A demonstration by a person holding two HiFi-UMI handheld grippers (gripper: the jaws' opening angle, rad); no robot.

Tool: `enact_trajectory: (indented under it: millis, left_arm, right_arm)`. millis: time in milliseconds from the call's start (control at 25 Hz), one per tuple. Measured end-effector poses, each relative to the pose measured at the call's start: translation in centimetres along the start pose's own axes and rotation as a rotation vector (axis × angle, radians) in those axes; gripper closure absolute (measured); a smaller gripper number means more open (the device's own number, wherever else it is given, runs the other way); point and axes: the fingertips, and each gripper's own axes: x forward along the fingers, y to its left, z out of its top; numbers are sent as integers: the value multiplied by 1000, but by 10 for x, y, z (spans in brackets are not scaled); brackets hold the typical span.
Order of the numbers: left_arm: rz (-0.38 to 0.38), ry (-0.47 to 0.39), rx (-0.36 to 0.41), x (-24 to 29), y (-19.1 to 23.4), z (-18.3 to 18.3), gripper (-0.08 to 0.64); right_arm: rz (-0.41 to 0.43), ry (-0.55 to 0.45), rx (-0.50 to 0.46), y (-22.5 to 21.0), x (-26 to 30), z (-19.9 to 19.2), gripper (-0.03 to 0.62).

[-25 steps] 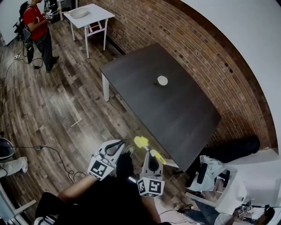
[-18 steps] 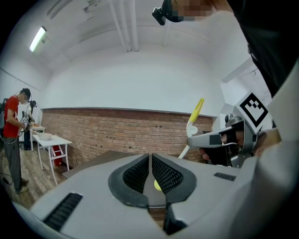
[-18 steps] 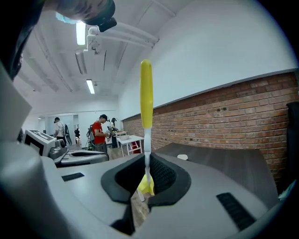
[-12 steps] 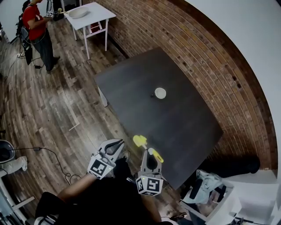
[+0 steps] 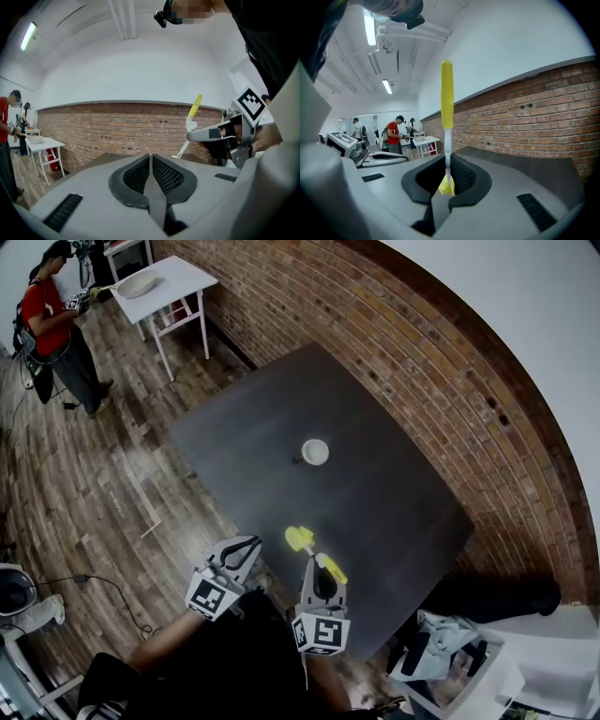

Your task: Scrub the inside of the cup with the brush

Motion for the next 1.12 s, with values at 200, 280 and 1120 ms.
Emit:
enact_trajectory:
  millis: [200,280,1120]
  left_arm:
    - [20,23,8,29,9,-6,511]
    - [17,25,11,36,13,-7,511]
    - [-243,163,-32,192,112,-88,511]
  right_arm:
    - [-26,8,9,-29,17,-1,543]
    - [-28,15,12,-31,21,-2,543]
    - [-271,83,45,-81,174,-4,543]
